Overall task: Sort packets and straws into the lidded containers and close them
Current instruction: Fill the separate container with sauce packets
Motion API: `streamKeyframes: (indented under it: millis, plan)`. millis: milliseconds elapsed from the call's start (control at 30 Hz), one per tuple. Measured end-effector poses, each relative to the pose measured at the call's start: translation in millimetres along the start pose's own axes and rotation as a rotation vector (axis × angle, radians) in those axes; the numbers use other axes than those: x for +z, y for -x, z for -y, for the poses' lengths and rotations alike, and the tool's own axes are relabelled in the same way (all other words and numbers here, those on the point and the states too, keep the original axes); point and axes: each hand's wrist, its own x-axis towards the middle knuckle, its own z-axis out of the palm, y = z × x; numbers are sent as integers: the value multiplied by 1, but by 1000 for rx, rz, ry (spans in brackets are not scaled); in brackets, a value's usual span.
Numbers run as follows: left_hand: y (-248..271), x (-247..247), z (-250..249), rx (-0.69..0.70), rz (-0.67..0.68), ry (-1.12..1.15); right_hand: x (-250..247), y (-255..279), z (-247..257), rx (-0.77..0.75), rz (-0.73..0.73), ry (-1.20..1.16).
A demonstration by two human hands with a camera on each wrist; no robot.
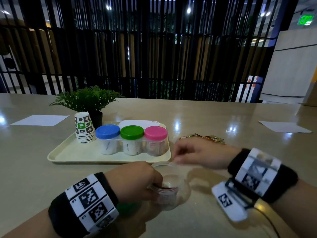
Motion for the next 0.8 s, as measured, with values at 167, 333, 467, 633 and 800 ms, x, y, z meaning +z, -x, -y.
streamKeyframes:
  millis: [167, 333, 467, 633, 800]
  plan:
    - [0, 0, 0, 0, 1, 8, -63, -13, -78, 376, -282, 275]
    - [1, -1, 1, 8, 12, 27, -77, -4, -160, 819, -194, 532]
    - [1, 0, 3, 18, 16, 38, -71, 7, -178, 988, 36, 678]
    - [0, 1, 2, 27, 7, 49, -64, 8, -176, 1026, 217, 858]
    - [0, 2, 3, 28, 3, 36, -60, 8, -160, 994, 76, 708]
